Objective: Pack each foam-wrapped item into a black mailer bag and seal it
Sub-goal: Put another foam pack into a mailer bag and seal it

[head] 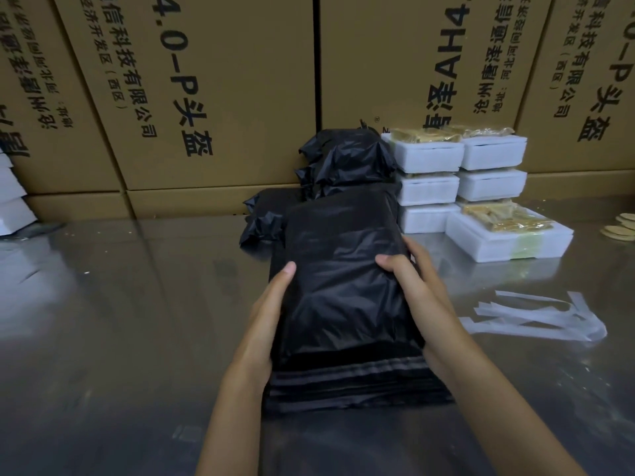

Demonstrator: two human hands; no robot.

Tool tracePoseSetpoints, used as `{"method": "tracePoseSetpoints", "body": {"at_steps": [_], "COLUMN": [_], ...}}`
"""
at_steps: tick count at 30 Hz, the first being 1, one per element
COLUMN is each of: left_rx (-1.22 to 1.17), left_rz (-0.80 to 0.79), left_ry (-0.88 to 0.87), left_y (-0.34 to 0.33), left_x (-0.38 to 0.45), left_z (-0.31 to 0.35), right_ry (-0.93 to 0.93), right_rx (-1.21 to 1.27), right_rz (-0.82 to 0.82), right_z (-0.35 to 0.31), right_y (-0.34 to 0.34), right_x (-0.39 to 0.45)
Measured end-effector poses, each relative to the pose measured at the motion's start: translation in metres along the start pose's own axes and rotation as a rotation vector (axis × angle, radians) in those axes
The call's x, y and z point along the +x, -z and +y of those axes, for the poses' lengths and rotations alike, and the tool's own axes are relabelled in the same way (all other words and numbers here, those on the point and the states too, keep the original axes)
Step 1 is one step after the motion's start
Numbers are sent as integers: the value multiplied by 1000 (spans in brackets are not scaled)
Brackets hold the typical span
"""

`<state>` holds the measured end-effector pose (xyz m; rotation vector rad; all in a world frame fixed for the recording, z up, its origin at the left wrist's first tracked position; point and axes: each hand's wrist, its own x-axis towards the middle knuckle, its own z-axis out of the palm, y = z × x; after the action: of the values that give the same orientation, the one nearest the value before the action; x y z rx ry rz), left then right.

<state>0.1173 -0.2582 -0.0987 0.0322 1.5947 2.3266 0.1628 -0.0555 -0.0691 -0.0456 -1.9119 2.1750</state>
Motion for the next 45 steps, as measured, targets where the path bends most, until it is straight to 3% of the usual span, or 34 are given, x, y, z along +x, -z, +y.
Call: {"method": "tracePoseSetpoints", "body": {"at_steps": [4,6,8,9,12,17,22,24,29,34,40,42,45], "left_rx": [-229,-523,-729,-724,-565,-549,-463,-421,-450,-494,236,357,282], "left_rz": [112,166,112,60,-47,226,236,225,304,394,289,443,599], "left_ry": [-147,-161,-171,-173,-183,-177,-305,-319,-333,-317,192,186,25], "left_y": [9,10,7,5,3,13,3,-3,-11,-7,28,35,34], "left_x": [3,7,10,11,21,48,91,114,176,247,280,286,297], "left_z": [-4,-10,-15,-17,-25,-6,51,79,130,135,114,121,127], "right_ry": [-45,-71,-86,-93,-113,-233,-491,-565,-612,-637,-650,-651,-641], "right_rx": [112,155,196,197,183,242,909,1033,1037,1028,1041,1038,1034], "right_rz": [59,76,91,95,72,62,131,100,98,97,79,82,83], "right_z": [1,6,14,18,37,73,88,89,95,99,100,100,98], "right_y": [-22,-33,-47,-55,-78,-84,-40,-29,-24,-22,-21,-21,-21], "right_x": [24,37,48,52,58,65,81,84,96,106,109,109,108]}}
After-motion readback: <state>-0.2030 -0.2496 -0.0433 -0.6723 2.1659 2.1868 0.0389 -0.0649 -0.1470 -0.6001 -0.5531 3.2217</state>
